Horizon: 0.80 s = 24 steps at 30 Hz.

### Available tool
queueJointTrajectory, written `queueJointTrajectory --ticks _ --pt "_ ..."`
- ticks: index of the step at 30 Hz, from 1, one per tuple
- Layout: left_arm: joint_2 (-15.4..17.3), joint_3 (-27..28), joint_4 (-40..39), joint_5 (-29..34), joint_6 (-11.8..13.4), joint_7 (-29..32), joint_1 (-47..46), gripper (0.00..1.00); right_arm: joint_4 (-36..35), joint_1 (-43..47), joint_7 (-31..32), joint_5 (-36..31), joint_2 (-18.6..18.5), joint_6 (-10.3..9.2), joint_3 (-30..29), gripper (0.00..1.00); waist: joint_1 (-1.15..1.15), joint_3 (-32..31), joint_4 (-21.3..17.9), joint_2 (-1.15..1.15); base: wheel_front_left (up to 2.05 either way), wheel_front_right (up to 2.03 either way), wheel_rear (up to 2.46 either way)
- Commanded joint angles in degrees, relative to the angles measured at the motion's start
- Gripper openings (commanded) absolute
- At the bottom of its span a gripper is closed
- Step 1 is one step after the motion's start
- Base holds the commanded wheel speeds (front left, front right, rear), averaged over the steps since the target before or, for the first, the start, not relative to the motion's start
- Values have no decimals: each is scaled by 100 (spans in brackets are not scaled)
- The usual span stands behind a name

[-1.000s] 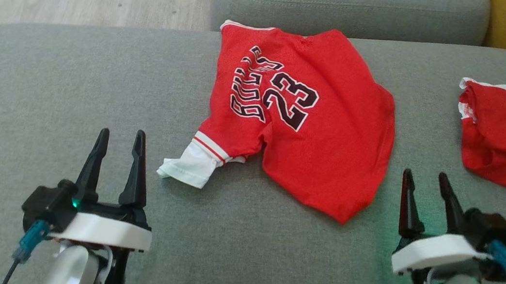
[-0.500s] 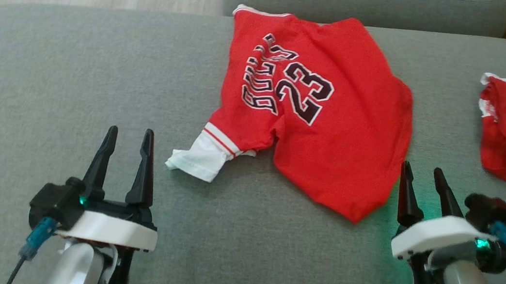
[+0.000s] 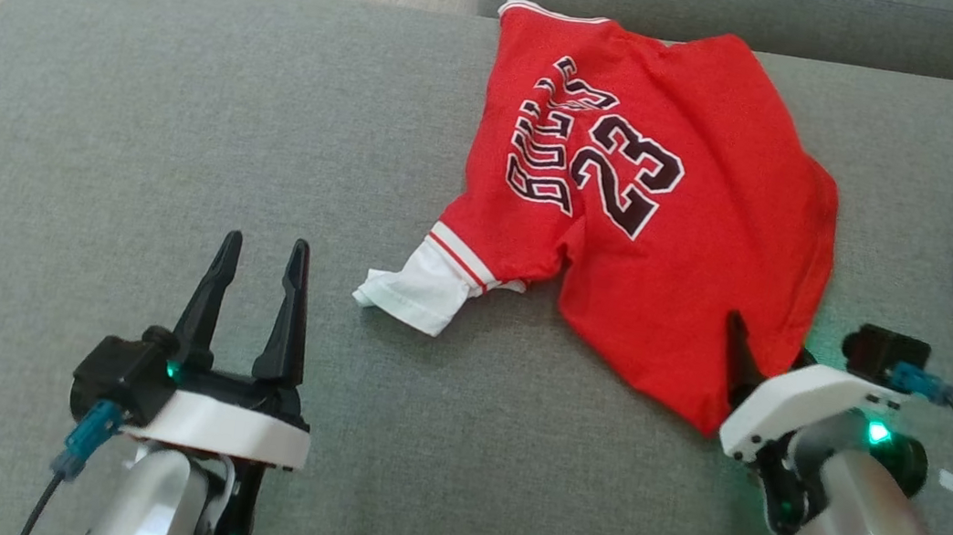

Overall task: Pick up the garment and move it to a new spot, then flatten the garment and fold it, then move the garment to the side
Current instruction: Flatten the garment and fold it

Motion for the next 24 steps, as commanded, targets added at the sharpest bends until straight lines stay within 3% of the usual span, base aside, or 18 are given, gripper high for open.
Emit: queueJointTrajectory --ticks 1,2,7,12,18,24 --pt "49 153 -144 42 -16 -37 -217 100 -4 -63 -44 12 72 -5 208 45 0 -4 6 0 0 0 0" --pt "49 159 -141 46 -16 -37 -212 100 54 -112 -128 -5 72 -5 256 0 0 -8 9 0 0 0 0" --pt "49 226 -138 72 -17 -37 -160 100 400 -351 -578 -632 54 -5 173 0 0 -70 -54 0 0 0 0" --pt "49 301 -148 65 -17 -37 -134 100 579 -497 -795 -1380 -297 -5 -289 0 0 -166 -187 0 0 0 0" --pt "49 345 -191 46 0 -37 -69 100 567 -446 -703 -2106 -689 -5 -1037 0 0 -282 -366 0 0 0 0" --pt "49 366 -204 40 8 -37 -62 100 354 -236 -478 -2766 -766 -5 -1849 0 0 -349 -463 0 0 0 0"
